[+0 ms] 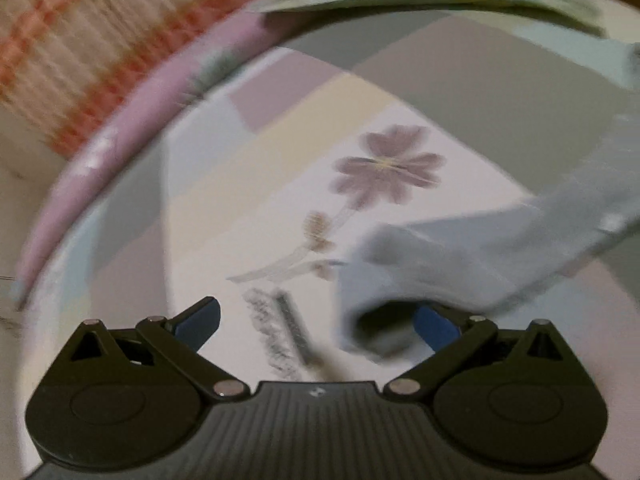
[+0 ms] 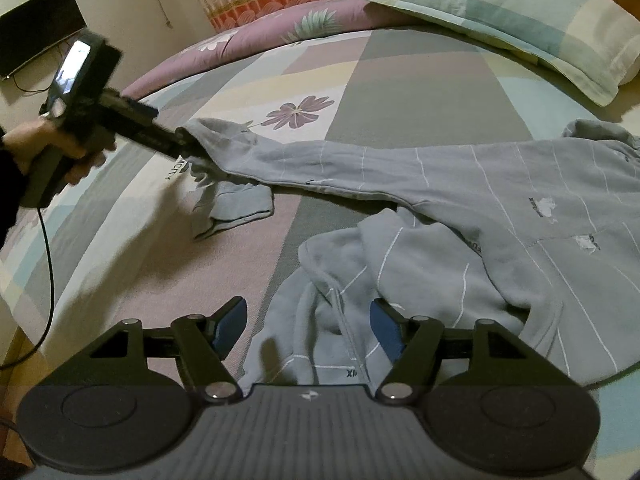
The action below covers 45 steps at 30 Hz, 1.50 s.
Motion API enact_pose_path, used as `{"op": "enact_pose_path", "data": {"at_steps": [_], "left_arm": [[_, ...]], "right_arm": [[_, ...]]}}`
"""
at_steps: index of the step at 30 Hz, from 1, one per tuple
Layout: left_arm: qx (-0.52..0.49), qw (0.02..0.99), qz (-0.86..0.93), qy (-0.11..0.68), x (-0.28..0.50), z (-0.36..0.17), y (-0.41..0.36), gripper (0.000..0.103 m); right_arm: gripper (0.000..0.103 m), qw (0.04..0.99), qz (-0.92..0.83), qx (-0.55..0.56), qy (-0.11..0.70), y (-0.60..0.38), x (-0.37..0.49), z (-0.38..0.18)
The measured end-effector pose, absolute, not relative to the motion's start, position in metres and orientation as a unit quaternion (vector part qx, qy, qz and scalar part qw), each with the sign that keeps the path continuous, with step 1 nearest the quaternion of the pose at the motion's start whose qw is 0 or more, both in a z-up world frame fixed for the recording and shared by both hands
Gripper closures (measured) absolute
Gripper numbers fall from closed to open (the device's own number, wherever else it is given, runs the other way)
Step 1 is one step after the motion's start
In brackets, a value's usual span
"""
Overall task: Fold clothes
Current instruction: 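Pull the held sleeve outward with the left gripper to straighten it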
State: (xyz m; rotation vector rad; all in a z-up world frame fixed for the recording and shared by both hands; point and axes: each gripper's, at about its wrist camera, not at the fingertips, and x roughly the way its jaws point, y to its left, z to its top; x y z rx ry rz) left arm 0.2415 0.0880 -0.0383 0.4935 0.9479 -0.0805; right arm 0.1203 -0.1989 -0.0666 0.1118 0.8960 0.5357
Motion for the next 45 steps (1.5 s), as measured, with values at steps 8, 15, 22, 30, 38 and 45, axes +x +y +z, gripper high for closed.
{"op": "enact_pose_path", "data": {"at_steps": [8, 15, 22, 30, 38, 45], "left_arm": [[0.145, 0.840, -0.112, 0.510, 0.220, -0.058, 0.050, 0.001], [0.120, 0.842, -0.064, 0.522, 0.238, -0.069, 0.021, 0.001], [0.119, 0.842, -0.009, 0.526, 0.251, -0.093, 0.021, 0.000], [0.178, 0.828, 0.111, 0.520, 0.240, -0.087, 0.094, 0.000], [0.186, 0.825, 0.143, 0.514, 0.232, -0.078, 0.159, 0.001], [0.232, 0.853, 0.003, 0.467, 0.220, -0.068, 0.095, 0.001]], "right_arm": [[0.027, 0.862, 0.251, 0.070, 0.435, -0.195, 0.123, -0.065], [0.026, 0.866, 0.245, 0.090, 0.427, -0.199, 0.121, -0.042], [0.023, 0.871, 0.254, 0.096, 0.409, -0.197, 0.114, -0.025], [0.022, 0.877, 0.239, 0.095, 0.405, -0.208, 0.112, -0.024], [0.022, 0.876, 0.241, 0.092, 0.408, -0.204, 0.113, -0.026], [0.022, 0.872, 0.243, 0.086, 0.416, -0.195, 0.117, -0.030]]}}
